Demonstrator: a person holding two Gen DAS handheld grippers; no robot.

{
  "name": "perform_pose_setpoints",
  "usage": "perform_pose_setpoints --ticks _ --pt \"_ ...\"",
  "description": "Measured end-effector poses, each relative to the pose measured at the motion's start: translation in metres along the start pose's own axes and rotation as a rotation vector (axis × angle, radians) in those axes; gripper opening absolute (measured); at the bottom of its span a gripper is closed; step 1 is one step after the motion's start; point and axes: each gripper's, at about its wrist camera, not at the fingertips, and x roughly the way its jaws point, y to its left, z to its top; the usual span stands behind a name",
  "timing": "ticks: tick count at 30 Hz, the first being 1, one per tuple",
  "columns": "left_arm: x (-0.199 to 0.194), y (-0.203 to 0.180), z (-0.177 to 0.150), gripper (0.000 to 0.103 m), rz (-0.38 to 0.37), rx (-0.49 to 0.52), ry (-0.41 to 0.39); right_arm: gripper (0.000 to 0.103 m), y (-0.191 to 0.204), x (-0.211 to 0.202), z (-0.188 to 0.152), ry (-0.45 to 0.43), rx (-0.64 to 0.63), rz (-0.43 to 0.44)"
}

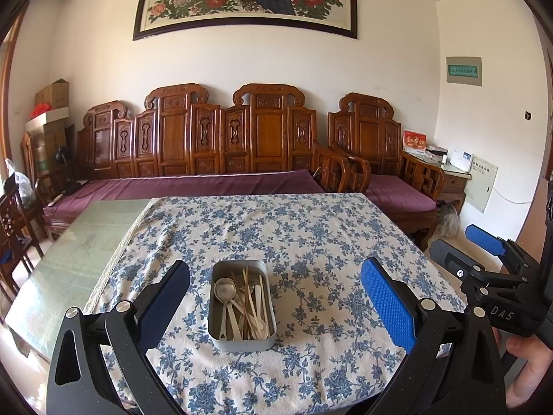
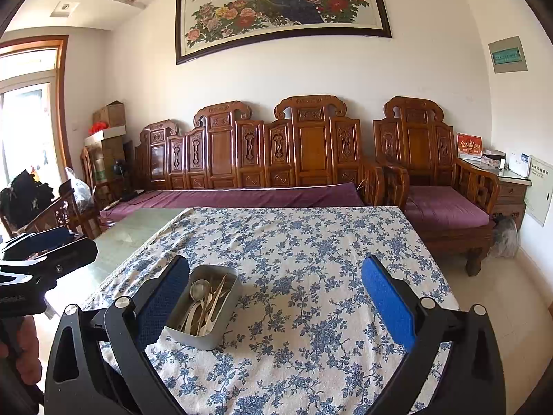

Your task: Organize utensils

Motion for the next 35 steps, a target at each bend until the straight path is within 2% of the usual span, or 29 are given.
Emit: perform_pose_setpoints --ticks 35 --pt "0.0013 -0.0023 0.0009 0.095 -0.006 0.001 0.003 0.100 -0.0006 0.0004 -0.0011 0.001 0.003 0.001"
